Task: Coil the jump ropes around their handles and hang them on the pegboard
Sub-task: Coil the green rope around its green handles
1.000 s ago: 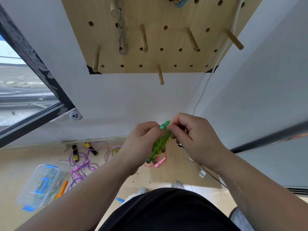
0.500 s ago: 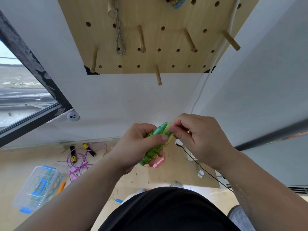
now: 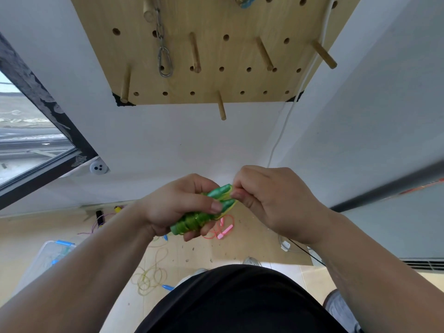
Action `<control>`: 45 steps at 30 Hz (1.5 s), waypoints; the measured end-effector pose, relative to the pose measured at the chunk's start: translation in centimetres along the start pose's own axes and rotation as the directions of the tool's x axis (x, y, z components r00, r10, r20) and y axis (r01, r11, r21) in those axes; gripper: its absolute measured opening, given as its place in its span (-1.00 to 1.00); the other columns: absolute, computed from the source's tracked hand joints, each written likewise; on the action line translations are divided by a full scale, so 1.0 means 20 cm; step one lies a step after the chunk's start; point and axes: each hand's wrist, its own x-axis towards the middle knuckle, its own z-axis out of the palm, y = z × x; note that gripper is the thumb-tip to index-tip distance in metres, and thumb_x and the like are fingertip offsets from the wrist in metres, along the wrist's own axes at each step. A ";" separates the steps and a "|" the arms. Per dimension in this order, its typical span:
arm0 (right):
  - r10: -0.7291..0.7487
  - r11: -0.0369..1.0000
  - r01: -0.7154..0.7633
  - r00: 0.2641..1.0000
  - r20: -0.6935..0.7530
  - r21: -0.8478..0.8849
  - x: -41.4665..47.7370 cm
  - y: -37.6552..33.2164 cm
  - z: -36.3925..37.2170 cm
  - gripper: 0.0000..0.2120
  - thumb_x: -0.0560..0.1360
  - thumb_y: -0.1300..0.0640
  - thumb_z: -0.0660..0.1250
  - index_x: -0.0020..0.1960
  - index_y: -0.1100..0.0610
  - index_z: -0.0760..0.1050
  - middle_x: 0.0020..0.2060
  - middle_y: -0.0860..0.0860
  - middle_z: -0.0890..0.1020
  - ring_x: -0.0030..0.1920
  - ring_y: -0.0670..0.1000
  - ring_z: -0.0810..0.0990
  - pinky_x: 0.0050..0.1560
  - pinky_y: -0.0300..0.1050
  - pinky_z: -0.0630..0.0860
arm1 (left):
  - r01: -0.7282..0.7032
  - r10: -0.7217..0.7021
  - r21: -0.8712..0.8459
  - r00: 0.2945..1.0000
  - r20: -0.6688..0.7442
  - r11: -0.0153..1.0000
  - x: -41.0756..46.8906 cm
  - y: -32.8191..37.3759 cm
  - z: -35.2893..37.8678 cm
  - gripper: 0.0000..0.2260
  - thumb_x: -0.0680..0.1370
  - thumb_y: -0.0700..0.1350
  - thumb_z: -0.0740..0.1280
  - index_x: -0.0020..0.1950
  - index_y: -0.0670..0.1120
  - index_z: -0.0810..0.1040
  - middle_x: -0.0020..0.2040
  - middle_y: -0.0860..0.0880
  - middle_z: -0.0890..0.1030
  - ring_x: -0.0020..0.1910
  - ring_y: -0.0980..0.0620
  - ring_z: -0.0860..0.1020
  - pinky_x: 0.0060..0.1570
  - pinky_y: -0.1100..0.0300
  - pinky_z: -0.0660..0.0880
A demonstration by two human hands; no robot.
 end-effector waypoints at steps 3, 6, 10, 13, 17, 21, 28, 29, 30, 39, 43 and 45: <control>-0.007 1.000 0.006 1.000 0.014 0.019 0.03 -0.03 -0.03 -0.71 0.65 -0.06 0.13 -0.11 0.10 0.45 -0.29 -0.18 0.39 -0.36 -0.07 0.31 -0.41 -0.22 0.23 | -0.062 0.074 -0.096 0.989 0.126 0.993 0.01 -0.01 -0.02 -0.74 0.41 -0.06 0.55 -0.14 -0.23 0.61 -0.43 -0.19 0.57 -0.63 0.02 0.47 -0.61 0.31 0.42; 0.040 0.999 -0.042 0.998 0.058 0.024 0.06 -0.01 -0.06 -0.72 0.65 -0.10 0.09 -0.09 0.04 0.42 -0.34 -0.20 0.35 -0.34 -0.06 0.36 -0.40 -0.27 0.23 | -0.163 0.169 -0.108 0.984 0.048 0.981 0.04 -0.03 -0.01 -0.80 0.40 -0.11 0.52 -0.18 -0.21 0.60 -0.44 -0.20 0.55 -0.63 -0.01 0.46 -0.61 0.31 0.41; 0.154 0.898 -0.220 0.968 0.196 0.380 0.04 0.01 -0.05 -0.78 0.65 -0.05 0.19 -0.13 0.01 0.45 -0.38 -0.10 0.55 -0.33 -0.07 0.53 -0.30 -0.24 0.41 | -0.161 0.174 -0.131 0.981 0.087 0.978 0.04 -0.01 0.02 -0.90 0.43 -0.21 0.33 -0.18 -0.23 0.59 -0.44 -0.19 0.55 -0.61 0.02 0.50 -0.61 0.32 0.41; 0.273 0.534 -0.425 0.905 0.327 0.731 0.02 0.00 -0.02 -0.81 0.57 0.00 0.32 -0.21 -0.02 0.53 -0.42 -0.01 0.58 -0.38 -0.01 0.56 -0.29 -0.17 0.48 | -0.154 0.157 -0.055 0.985 0.067 0.987 0.04 0.00 0.03 -0.89 0.42 -0.19 0.37 -0.16 -0.23 0.61 -0.43 -0.20 0.55 -0.60 0.03 0.49 -0.62 0.30 0.40; 0.401 0.166 -0.498 0.823 0.403 0.851 0.01 0.00 0.02 -0.87 0.40 0.03 0.50 -0.26 0.02 0.59 -0.45 0.03 0.51 -0.51 -0.03 0.43 -0.48 -0.23 0.36 | -0.145 0.144 -0.002 0.989 -0.016 0.990 0.03 -0.04 0.04 -0.81 0.40 -0.14 0.42 -0.15 -0.27 0.56 -0.41 -0.23 0.54 -0.60 0.00 0.45 -0.62 0.28 0.40; 0.477 0.111 -0.461 0.802 0.360 0.881 0.01 -0.04 0.06 -0.93 0.38 0.10 0.45 -0.27 0.07 0.65 -0.45 0.09 0.56 -0.49 -0.02 0.51 -0.49 -0.23 0.42 | -0.176 0.174 -0.107 0.984 -0.029 0.979 0.04 -0.09 0.04 -0.71 0.44 -0.15 0.36 -0.03 -0.38 0.55 -0.40 -0.21 0.57 -0.61 0.00 0.44 -0.62 0.29 0.40; 0.488 0.007 -0.344 0.821 0.298 0.939 0.02 -0.06 0.12 -0.93 0.33 0.12 0.49 -0.20 0.05 0.63 -0.43 0.08 0.52 -0.53 -0.03 0.46 -0.52 -0.23 0.41 | -0.256 0.282 -0.222 0.954 0.096 0.941 0.06 -0.10 0.10 -0.77 0.48 -0.21 0.21 -0.02 -0.29 0.59 -0.29 -0.07 0.68 -0.52 0.12 0.55 -0.59 0.31 0.40; 0.514 -0.067 -0.322 0.800 0.309 0.944 0.02 -0.06 0.13 -0.90 0.31 0.10 0.51 -0.20 0.04 0.61 -0.44 0.06 0.49 -0.54 -0.05 0.42 -0.53 -0.24 0.37 | -0.272 0.293 -0.224 0.954 0.064 0.936 0.07 -0.10 0.11 -0.78 0.47 -0.21 0.22 -0.02 -0.31 0.57 -0.29 -0.08 0.68 -0.53 0.11 0.55 -0.58 0.32 0.41; 0.535 -0.132 -0.310 0.777 0.331 0.941 0.03 -0.07 0.15 -0.89 0.31 0.10 0.51 -0.19 0.03 0.60 -0.45 0.04 0.47 -0.54 -0.07 0.39 -0.53 -0.26 0.34 | -0.285 0.298 -0.225 0.954 0.024 0.932 0.07 -0.11 0.11 -0.78 0.46 -0.20 0.24 -0.04 -0.31 0.57 -0.30 -0.10 0.67 -0.55 0.09 0.54 -0.58 0.32 0.41; 0.560 -0.037 -0.423 0.742 0.369 0.905 0.06 -0.06 0.09 -0.79 0.50 0.31 0.40 0.11 0.15 0.57 -0.31 0.04 0.62 -0.38 -0.04 0.57 -0.32 -0.22 0.56 | -0.337 0.273 -0.254 0.928 -0.255 0.907 0.07 -0.17 0.11 -0.78 0.42 -0.08 0.34 -0.11 -0.22 0.64 -0.43 -0.23 0.53 -0.62 -0.04 0.40 -0.60 0.28 0.38; 0.595 0.261 -0.427 0.777 0.204 0.866 0.06 -0.06 0.07 -0.77 0.54 0.42 0.35 -0.02 0.15 0.68 -0.19 0.08 0.73 -0.17 0.05 0.72 -0.09 -0.13 0.65 | -0.356 0.244 -0.215 0.875 -0.417 0.909 0.06 -0.14 0.11 -0.80 0.38 -0.07 0.39 -0.15 -0.19 0.60 -0.41 -0.23 0.49 -0.57 -0.06 0.38 -0.58 0.25 0.38; 0.582 0.315 -0.442 0.789 0.197 0.840 0.05 -0.07 0.05 -0.76 0.55 0.41 0.35 0.01 0.13 0.69 -0.14 0.09 0.74 -0.11 0.06 0.73 -0.03 -0.10 0.66 | -0.348 0.236 -0.176 0.856 -0.461 0.921 0.05 -0.12 0.11 -0.87 0.41 -0.11 0.39 -0.17 -0.18 0.61 -0.40 -0.23 0.48 -0.54 -0.08 0.40 -0.58 0.23 0.38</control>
